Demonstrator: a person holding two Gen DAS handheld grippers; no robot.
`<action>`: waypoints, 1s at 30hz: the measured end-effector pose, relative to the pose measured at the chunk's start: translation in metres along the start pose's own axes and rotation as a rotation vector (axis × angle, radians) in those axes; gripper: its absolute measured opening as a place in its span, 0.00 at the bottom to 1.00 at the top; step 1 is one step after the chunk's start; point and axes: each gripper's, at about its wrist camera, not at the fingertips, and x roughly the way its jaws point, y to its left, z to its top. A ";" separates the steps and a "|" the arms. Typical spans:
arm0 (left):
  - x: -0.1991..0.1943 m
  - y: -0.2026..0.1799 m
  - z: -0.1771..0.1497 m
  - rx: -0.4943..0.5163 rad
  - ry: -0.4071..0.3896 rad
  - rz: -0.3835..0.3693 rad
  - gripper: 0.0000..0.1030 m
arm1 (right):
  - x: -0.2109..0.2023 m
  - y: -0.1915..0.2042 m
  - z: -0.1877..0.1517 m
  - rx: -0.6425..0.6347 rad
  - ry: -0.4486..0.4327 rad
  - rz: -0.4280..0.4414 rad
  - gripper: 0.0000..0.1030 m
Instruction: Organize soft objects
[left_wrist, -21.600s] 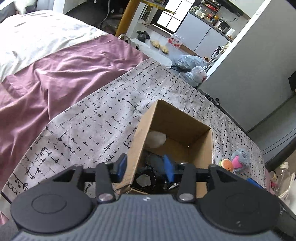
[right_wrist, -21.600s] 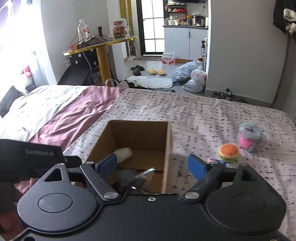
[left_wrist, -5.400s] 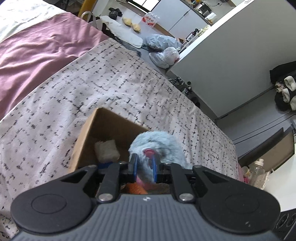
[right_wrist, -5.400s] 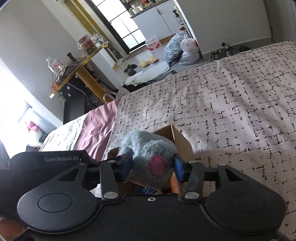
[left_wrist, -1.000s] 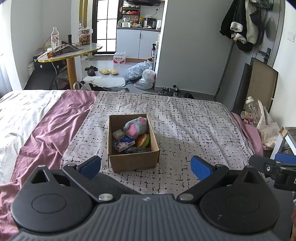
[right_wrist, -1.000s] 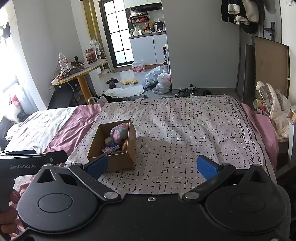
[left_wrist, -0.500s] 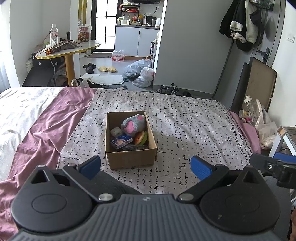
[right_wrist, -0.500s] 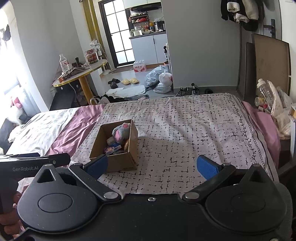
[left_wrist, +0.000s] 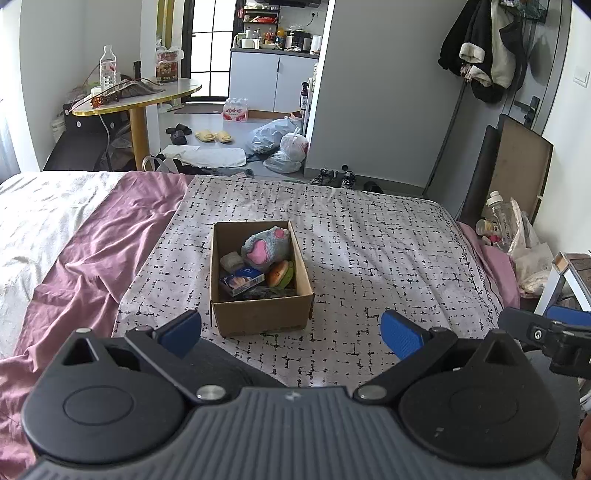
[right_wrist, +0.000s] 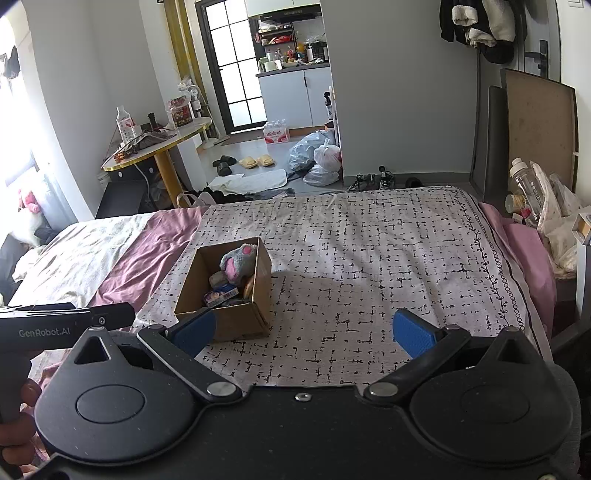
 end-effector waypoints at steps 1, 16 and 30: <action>0.000 0.000 0.000 -0.002 -0.001 0.000 1.00 | 0.000 0.000 0.000 0.000 0.001 0.000 1.00; 0.000 0.000 0.001 -0.003 -0.001 0.000 1.00 | -0.001 0.000 0.000 -0.003 0.000 0.000 1.00; -0.001 0.000 0.000 -0.002 -0.002 -0.004 1.00 | -0.001 -0.002 0.001 0.000 0.003 0.002 1.00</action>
